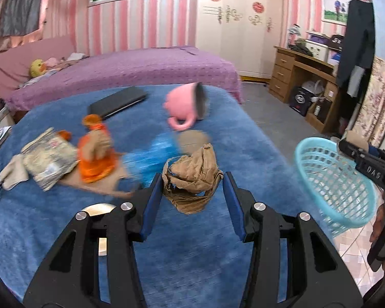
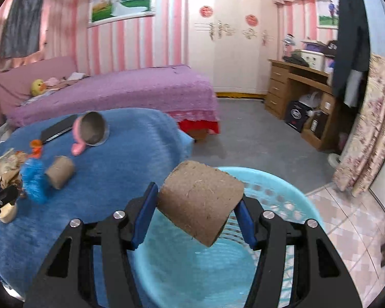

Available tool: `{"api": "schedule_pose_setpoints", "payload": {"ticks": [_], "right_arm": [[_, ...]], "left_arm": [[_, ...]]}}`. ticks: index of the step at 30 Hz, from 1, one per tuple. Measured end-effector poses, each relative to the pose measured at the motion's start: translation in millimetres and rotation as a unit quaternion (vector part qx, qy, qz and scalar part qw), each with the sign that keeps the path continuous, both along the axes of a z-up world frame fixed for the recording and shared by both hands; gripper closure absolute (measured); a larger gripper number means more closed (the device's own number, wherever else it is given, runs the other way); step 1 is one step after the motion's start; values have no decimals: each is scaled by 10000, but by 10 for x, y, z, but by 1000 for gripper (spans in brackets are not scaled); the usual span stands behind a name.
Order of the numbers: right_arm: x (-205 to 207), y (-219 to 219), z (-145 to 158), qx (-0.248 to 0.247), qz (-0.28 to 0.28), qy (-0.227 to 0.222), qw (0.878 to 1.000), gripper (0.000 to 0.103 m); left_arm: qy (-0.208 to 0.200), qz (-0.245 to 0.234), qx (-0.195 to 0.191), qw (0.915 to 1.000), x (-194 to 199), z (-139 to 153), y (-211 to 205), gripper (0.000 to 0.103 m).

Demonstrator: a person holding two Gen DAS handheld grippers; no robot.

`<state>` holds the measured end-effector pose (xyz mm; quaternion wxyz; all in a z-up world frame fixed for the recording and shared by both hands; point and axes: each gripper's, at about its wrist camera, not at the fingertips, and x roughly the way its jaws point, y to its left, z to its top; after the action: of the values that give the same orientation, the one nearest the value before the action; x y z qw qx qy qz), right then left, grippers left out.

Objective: Collect trash
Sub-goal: 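Carry the paper and cardboard tube over the light-blue basket with both tools, then open the left tool over the basket while the right tool releases the tube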

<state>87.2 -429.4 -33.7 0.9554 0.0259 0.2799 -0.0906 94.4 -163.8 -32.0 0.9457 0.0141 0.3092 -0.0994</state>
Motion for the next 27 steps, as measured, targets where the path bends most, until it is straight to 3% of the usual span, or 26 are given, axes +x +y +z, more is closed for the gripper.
{"api": "schedule_pose_setpoints", "payload": {"ticks": [13,20,27], "right_arm": [[-8,-810,-188,-318,-587,386,9970,45],[-138,-1118,-217,65,-920,259,9954,45],[-156,-1181,-259,206,-1037,142,9943,45]], "left_arm": [[-24,-905,-104,9958,86,-112,-1223,56],[55,-1305,-68,9914,129,-156,-1749,56],[364,-1490,-83,9881,289,-275,-2014,54]]}}
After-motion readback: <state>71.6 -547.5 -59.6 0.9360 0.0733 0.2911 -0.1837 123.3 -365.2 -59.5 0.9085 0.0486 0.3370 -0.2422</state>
